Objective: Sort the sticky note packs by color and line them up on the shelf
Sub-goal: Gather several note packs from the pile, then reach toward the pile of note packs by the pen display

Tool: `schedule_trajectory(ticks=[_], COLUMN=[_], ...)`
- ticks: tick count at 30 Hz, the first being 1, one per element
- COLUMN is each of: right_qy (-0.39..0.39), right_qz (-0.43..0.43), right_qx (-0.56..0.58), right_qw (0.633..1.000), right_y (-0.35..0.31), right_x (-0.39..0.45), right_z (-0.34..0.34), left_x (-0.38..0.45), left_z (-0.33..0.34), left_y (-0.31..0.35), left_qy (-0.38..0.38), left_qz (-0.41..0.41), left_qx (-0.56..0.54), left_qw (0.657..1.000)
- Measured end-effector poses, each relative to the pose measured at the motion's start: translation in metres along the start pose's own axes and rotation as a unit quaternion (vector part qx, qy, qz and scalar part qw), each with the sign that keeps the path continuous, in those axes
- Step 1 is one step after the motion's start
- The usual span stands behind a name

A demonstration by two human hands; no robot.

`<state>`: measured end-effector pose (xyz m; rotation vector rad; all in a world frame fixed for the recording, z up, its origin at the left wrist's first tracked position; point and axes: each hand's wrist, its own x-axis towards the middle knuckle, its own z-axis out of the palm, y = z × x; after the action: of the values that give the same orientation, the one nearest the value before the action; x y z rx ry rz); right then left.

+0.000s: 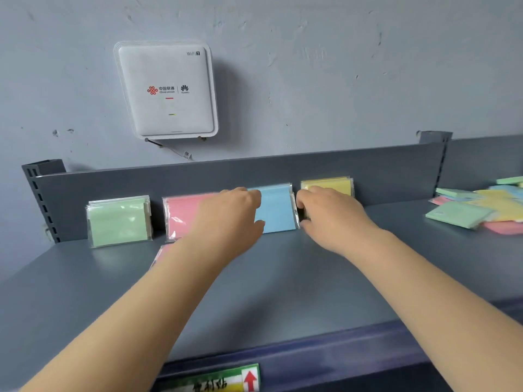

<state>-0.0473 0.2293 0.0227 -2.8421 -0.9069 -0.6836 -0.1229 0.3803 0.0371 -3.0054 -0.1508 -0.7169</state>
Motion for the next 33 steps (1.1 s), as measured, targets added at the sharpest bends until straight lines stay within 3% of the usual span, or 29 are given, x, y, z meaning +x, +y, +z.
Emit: schedule_trajectory(ticks=[3,7,11,16,33], right_qy=[0.039,0.059,0.106,0.103,0.078], right_qz=[-0.001,0.063,0.137,0.168,0.167], right_qx=[-0.022,-0.023,0.018,0.033,0.039], right_qw=[0.999,0.996,0.985,0.980,0.982], right_y=[0.003,0.016,0.030,0.059,0.275], right_x=[-0.045,-0.093,-0.126,-0.154,-0.199], right_z=[-0.009,-0.009,-0.008,-0.004,-0.018], left_x=[-0.030,-0.052,-0.061,-0.059,0.003], left_z=[-0.004,0.009,0.027,0.041,0.075], left_y=[0.025,0.060,0.091,0.123,0.347], left_qy=[0.045,0.066,0.051,0.036,0.025], left_qz=[0.043,0.074,0.036,0.032,0.041], left_qx=[-0.019,-0.077,-0.151,-0.136,-0.151], left_qw=[0.998,0.992,0.987,0.990,0.987])
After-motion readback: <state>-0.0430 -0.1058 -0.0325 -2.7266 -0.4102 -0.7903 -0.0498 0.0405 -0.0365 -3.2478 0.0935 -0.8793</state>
